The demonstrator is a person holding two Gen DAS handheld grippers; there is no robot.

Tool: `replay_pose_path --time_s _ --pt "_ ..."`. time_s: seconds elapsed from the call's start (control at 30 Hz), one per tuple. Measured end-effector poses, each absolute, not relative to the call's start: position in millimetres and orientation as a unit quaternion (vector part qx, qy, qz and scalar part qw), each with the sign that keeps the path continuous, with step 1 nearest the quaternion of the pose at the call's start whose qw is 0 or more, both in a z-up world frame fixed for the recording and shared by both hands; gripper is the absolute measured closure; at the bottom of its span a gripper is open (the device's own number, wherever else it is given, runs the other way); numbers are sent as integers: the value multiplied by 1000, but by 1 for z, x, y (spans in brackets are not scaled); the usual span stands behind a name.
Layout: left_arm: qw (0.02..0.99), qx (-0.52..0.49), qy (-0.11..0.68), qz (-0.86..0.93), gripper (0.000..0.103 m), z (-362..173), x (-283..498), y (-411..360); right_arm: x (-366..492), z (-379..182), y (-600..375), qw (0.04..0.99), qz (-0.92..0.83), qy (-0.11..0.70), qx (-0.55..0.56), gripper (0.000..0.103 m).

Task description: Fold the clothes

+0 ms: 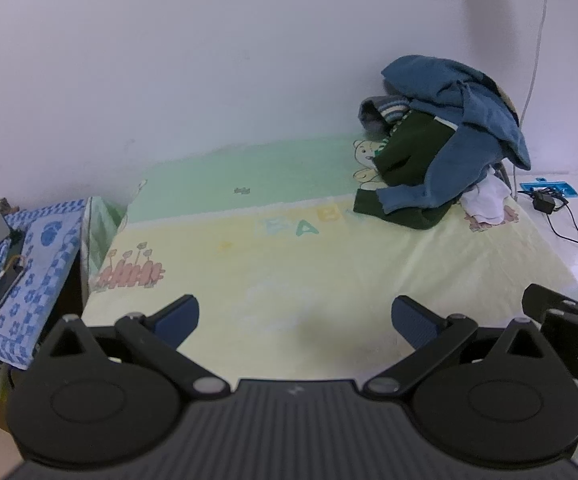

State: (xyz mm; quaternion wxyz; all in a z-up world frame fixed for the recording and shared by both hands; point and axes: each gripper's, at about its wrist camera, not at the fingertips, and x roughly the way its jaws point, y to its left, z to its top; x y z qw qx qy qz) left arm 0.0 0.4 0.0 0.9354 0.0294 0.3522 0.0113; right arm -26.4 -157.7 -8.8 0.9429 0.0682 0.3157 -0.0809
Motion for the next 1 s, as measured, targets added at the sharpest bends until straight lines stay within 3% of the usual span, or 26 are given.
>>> replay_pose_path --time_s 1.0 --pt "923 24 382 45 1 -31 14 44 -2 -43 -128 921 -76 373 79 11"
